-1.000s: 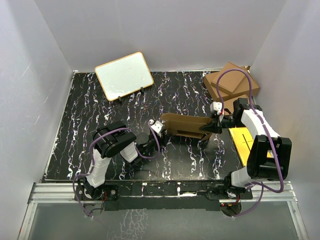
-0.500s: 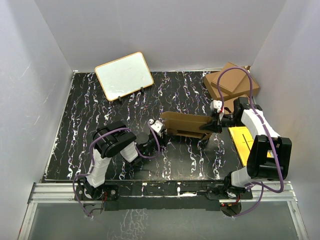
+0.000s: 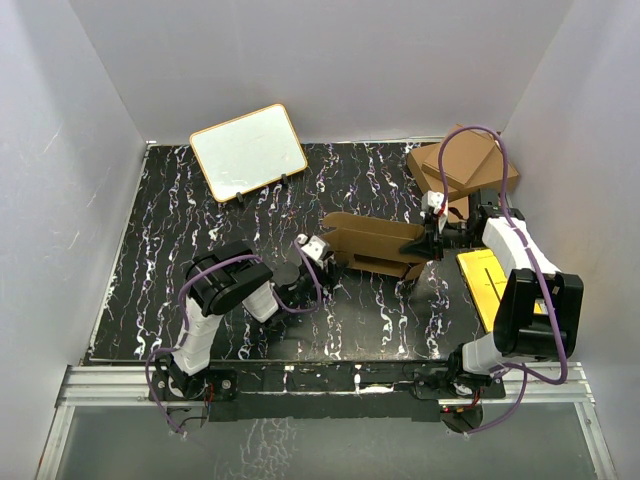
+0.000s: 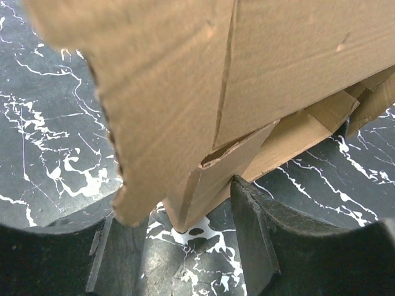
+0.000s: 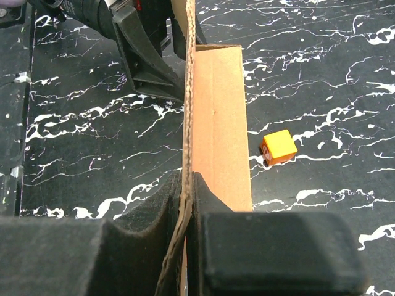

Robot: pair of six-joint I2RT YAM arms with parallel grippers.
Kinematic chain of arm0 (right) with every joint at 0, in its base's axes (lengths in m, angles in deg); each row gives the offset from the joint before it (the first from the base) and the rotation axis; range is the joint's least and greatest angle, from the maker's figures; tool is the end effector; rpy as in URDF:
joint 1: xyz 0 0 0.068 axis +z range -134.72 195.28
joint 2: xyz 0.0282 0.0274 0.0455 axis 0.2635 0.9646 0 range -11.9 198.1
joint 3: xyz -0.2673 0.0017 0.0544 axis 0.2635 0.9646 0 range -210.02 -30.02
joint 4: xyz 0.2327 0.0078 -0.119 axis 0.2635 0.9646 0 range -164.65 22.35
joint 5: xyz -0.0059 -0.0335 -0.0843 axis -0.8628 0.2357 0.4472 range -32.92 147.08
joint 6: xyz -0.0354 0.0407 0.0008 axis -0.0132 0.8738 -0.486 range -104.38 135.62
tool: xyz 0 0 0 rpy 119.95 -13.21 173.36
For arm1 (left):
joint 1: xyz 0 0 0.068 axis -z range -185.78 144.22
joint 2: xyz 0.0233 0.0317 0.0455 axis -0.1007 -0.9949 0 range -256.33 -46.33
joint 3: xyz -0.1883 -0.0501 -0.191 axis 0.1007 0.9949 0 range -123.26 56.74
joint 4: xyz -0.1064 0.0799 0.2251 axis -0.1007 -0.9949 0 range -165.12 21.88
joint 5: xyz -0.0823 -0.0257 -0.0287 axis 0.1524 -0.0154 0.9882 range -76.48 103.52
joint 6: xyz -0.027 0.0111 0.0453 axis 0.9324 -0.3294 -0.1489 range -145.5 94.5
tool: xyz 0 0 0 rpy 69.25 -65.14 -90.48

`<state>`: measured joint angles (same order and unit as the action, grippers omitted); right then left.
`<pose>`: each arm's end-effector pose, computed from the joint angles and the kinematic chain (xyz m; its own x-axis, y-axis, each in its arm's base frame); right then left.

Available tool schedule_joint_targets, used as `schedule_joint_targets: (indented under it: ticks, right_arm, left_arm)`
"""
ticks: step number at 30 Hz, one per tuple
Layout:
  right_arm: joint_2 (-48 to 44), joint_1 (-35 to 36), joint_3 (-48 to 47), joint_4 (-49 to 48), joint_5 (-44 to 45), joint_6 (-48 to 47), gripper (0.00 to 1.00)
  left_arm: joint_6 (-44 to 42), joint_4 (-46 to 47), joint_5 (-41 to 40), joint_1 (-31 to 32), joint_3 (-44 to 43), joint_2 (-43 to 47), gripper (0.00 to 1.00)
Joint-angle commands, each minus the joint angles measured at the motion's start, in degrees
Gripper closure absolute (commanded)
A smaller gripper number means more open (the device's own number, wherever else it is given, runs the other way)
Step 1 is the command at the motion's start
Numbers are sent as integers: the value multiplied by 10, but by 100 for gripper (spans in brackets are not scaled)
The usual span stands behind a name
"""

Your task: Fold the paper box

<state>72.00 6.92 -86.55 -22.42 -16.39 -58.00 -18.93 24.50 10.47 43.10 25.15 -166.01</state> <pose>0.2546 -0.0028 0.2339 -0.1498 -0.2537 -0.9556 -0.9703 0.2236 0.0927 0.2172 -0.2459 0.1087 -0.0305 -0.1388 -0.9899 0.7186 0.6853 -0.1182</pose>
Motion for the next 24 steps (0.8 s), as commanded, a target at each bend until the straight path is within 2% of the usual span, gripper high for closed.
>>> schedule_joint_targets:
  ticks: [1, 10, 24]
  right_arm:
    - [9, 1, -29, -23, -13, 24, 92]
    - [24, 1, -38, -25, -10, 43, 92]
    - [54, 4, -68, -8, -16, 73, 92]
  left_arm:
    - [4, 107, -9, 1, -20, 10, 48]
    - [9, 107, -25, -2, -30, 4, 49]
    - [16, 107, -21, -12, -49, -13, 59]
